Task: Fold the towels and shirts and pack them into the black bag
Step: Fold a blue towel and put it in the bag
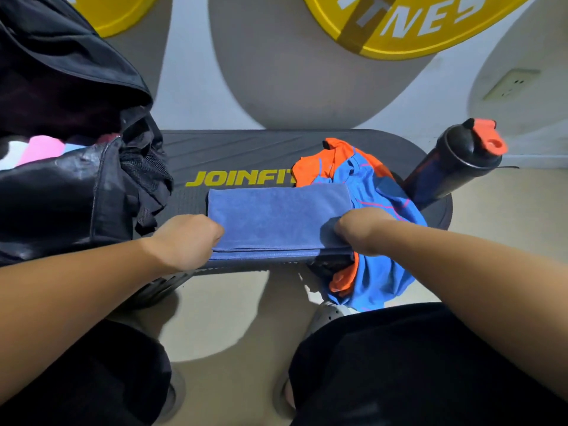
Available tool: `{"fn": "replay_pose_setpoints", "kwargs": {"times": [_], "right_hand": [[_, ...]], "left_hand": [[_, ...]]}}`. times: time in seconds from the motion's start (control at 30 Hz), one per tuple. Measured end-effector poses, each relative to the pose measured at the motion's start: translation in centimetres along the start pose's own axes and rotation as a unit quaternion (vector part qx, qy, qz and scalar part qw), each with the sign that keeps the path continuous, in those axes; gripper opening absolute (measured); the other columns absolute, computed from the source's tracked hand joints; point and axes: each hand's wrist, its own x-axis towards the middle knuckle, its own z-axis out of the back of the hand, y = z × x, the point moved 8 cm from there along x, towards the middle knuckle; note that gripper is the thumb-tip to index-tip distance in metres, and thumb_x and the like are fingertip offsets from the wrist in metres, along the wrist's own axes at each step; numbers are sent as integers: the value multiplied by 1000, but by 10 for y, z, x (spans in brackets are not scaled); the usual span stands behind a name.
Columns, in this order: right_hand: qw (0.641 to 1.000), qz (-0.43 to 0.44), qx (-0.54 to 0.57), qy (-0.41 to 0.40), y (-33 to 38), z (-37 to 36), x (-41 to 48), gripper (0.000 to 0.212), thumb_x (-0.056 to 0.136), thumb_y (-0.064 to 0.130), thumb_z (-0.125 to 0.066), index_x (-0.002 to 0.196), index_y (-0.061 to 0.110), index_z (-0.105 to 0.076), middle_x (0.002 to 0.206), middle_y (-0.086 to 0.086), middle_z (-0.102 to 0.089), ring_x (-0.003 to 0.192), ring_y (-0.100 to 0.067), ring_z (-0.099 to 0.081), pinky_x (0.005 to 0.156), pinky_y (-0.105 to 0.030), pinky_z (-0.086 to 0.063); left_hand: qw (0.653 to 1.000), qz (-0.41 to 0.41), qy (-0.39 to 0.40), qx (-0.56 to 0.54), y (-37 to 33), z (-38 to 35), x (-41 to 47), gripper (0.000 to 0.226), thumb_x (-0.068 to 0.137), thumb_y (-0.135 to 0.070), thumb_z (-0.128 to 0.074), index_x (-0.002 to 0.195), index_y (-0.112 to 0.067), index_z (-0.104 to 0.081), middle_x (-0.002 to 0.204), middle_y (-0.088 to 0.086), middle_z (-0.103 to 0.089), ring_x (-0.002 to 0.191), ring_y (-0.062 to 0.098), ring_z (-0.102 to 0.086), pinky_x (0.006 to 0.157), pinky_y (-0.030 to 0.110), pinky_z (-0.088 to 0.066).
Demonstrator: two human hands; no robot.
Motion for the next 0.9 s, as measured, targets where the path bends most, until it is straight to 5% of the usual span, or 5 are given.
{"fn": "replay_pose_setpoints", "kwargs": {"times": [0.2, 0.37, 0.53, 0.7, 0.9], "right_hand": [[996, 34, -77, -44, 1, 27, -11, 37, 84, 63, -57, 95, 28, -57, 87, 4, -61, 81, -25, -59, 64, -33, -46], [959, -10, 90, -268, 14, 80, 15, 47, 99, 52, -36, 127, 22, -56, 122, -10, -59, 112, -33, -54, 87, -41, -43], [953, -79, 175, -234, 63, 27, 53, 69, 97, 65, -20, 158, 36, -3, 167, -1, 7, 153, -30, 7, 121, -55, -2], [922, -140, 217, -287, 43, -5, 39, 80, 88, 81, -16, 157, 42, -3, 167, -1, 10, 153, -30, 13, 120, -57, 7], [925, -157, 224, -263, 28, -14, 37, 87, 83, 87, -12, 156, 42, 4, 166, -1, 14, 152, -26, 17, 120, -58, 7]], "left_hand": [[998, -14, 18, 58, -17, 24, 2, 18, 83, -39, -50, 79, -22, -49, 78, -6, -53, 74, 22, -54, 60, 30, -40], [988, 21, -152, -34, -29, 53, 31, 32, 97, -43, -44, 112, -17, -58, 117, 6, -55, 113, 30, -52, 92, 42, -45], [989, 76, -110, -60, -23, 1, 51, 79, 97, -63, -25, 158, -17, -5, 167, 7, 5, 153, 30, 2, 120, 55, -8], [991, 67, -103, -58, -12, -32, 47, 90, 87, -75, -1, 157, -20, 10, 164, 5, 23, 151, 28, 18, 120, 58, 0], [989, 58, -113, -69, -10, -33, 49, 91, 90, -76, -12, 158, -21, 11, 163, 5, 25, 151, 27, 20, 121, 57, 0]]}}
